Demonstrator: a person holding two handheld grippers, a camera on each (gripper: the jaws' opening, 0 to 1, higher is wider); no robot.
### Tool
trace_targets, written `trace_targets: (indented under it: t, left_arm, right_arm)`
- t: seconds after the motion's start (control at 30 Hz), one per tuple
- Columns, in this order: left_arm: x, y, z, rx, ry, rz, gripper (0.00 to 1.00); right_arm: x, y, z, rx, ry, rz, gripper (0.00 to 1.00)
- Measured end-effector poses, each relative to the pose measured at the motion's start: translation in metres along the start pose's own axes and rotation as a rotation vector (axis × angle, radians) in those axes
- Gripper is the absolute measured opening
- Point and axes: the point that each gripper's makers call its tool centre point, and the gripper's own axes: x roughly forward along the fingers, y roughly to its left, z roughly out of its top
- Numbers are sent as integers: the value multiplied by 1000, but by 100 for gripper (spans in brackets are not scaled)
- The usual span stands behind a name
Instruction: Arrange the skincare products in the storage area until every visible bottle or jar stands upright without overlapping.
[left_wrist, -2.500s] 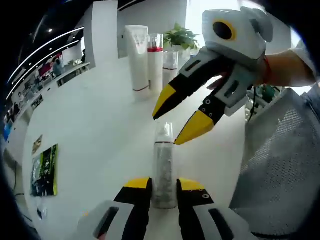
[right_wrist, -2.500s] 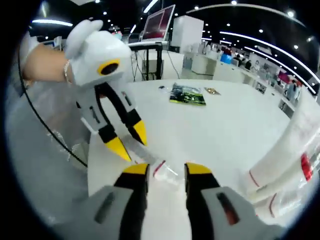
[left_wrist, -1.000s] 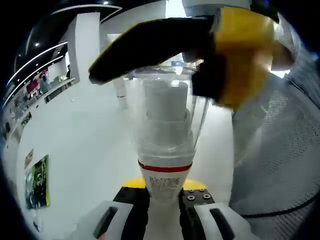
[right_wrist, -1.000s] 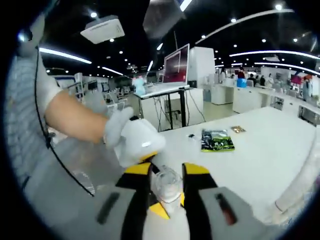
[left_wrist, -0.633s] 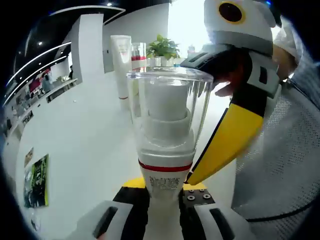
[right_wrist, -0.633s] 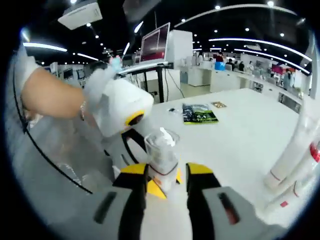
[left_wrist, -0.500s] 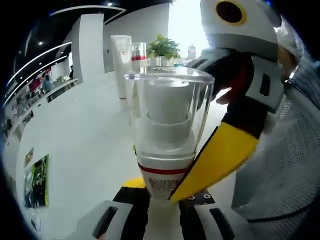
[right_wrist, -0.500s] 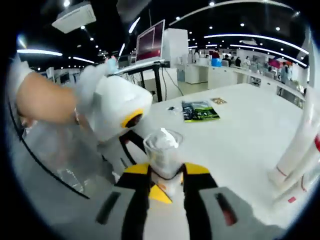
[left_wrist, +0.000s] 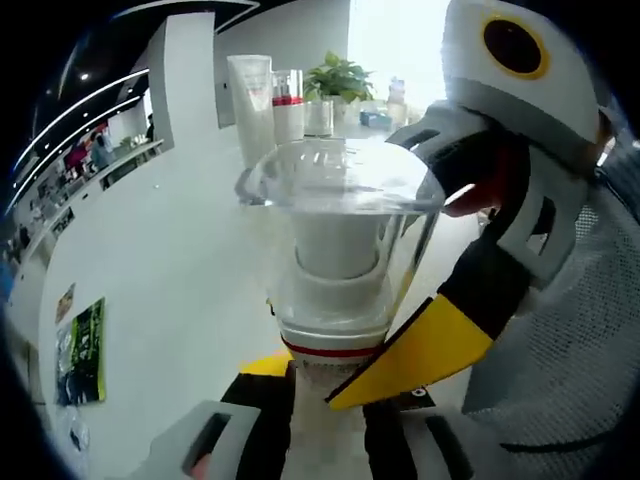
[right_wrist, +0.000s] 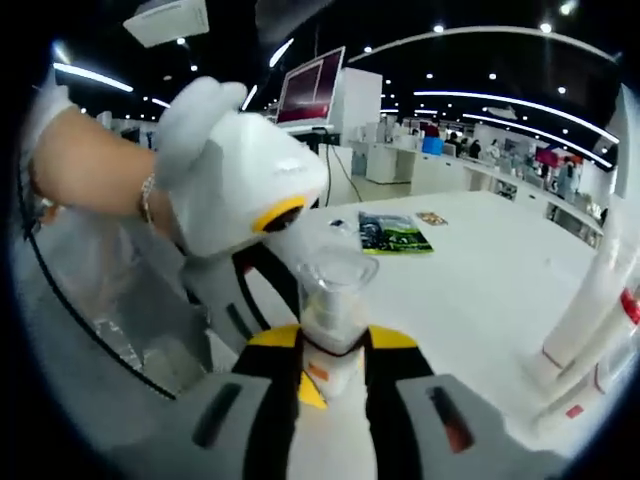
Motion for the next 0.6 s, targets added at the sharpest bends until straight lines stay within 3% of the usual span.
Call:
trace_targets:
  t: [0.13,0.3,0.6]
  left_arm:
    - [-2,-1,8,15,-21,8,29]
    - [1,-3,1,63,21,10,27]
    - [1,-2,1,65,25,16,26]
  right_arm:
    - [-6,-21,-4,25,3,-52,24]
    - [-17,-58,-12,75,10,-157,24]
    - [-36,-109,-25,133,12,-297,24]
